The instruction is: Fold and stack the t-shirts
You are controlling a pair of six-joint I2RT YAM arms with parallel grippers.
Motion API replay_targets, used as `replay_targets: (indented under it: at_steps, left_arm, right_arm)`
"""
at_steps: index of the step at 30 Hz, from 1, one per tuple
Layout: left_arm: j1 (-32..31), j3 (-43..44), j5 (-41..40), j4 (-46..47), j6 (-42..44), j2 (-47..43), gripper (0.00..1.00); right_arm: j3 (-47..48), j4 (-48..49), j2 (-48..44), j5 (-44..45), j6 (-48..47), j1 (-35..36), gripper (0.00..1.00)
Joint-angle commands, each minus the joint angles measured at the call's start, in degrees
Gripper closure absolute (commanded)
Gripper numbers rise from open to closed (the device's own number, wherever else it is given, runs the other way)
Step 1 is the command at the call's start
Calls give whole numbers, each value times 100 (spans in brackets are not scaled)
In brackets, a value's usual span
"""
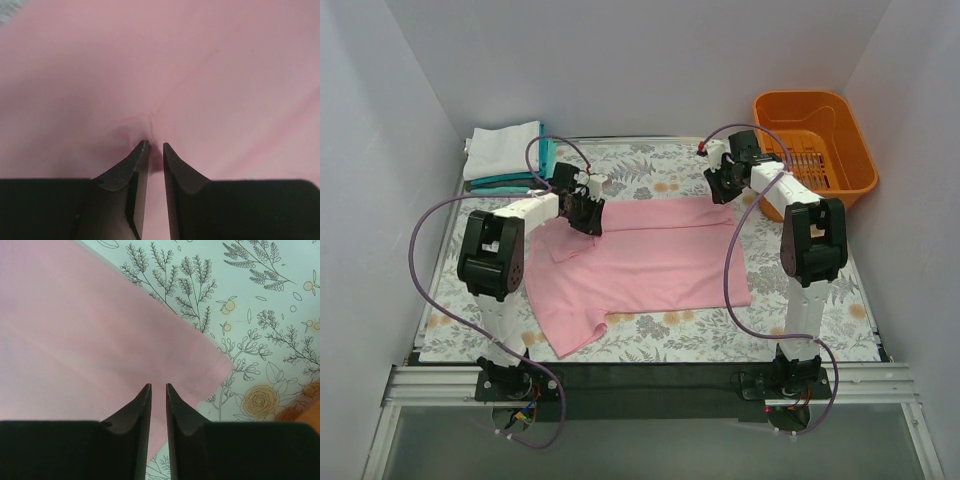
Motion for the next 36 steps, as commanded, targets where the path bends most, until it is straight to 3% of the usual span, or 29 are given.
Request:
replay_targets:
  at_steps: [1, 6, 11, 16, 23, 31, 36]
  left_arm:
    - [-109, -407, 457, -224, 28, -900, 81]
    - [-118, -583, 1116, -838, 177, -1462, 79]
    - [355, -620, 889, -550, -95, -1815, 74]
    - [1023, -285, -128, -471, -174, -1254, 68]
    - [1279, -162, -982, -101, -209, -428, 68]
    - [1314, 435, -957, 110, -280, 575, 69]
    - [1358, 1041, -739, 14, -245, 866, 68]
  right_arm:
    - [38, -41, -92, -38, -42, -36, 79]
    - [108, -102, -66, -109, -34, -36, 79]
    - [205, -147, -22, -153, -51, -36, 79]
    - [267, -146, 189, -135, -60, -19, 79]
    - [21, -112, 575, 286, 1, -1, 79]
    - [529, 187, 1365, 875, 63, -115, 79]
    - [996, 109, 1359, 560, 125, -142, 77]
